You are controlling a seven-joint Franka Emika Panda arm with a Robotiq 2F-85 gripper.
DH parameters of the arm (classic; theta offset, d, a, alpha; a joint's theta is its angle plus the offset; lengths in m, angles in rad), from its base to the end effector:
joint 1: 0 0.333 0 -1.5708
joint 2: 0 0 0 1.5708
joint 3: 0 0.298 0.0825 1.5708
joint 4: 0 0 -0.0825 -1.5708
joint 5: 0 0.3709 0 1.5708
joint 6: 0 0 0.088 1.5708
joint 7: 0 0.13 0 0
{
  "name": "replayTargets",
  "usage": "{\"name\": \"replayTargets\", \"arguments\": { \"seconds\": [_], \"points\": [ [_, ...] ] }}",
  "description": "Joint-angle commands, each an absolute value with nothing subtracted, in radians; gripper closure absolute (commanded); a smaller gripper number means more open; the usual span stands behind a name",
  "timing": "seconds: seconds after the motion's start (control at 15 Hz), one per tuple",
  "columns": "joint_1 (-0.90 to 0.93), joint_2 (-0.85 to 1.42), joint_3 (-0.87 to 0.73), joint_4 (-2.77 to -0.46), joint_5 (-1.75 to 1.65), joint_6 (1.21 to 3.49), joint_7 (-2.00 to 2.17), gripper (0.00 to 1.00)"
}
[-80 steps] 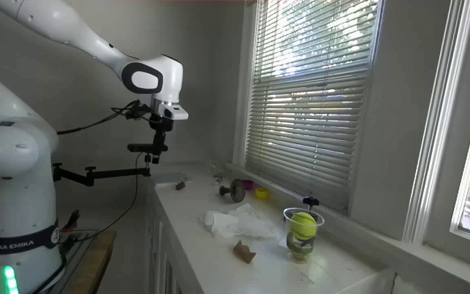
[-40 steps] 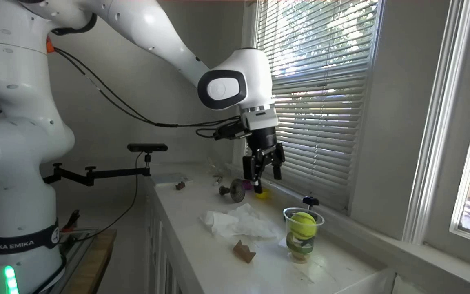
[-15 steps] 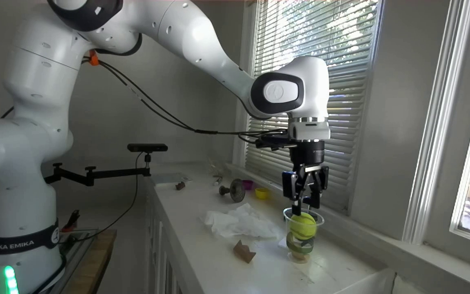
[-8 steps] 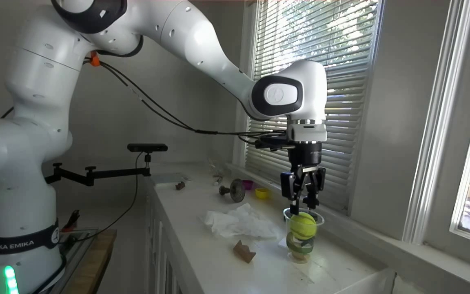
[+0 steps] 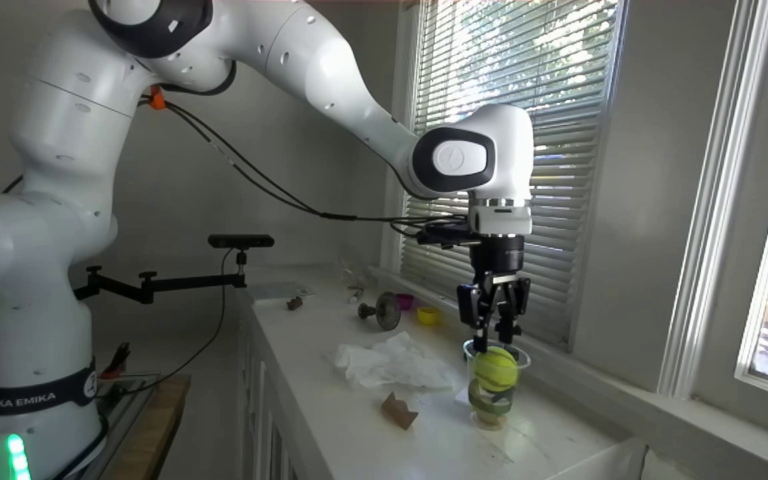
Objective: Take the tennis ball out of the cup
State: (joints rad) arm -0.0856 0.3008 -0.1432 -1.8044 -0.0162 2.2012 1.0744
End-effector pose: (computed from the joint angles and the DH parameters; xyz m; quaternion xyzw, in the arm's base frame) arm 0.6128 -0.1385 0.3561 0.7991 -0.5986 0.0564 0.0050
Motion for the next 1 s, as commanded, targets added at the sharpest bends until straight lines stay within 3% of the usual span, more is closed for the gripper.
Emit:
{"name": "replayTargets", "arguments": {
  "seconds": [0.0,0.93],
  "points": [
    [-0.079,0.318,-0.157,-1.776,-0.001,2.176,1.1,0.41],
    [-0.087,0.306,-0.187,-1.783,-0.011,2.184,1.148,0.48]
  ]
}}
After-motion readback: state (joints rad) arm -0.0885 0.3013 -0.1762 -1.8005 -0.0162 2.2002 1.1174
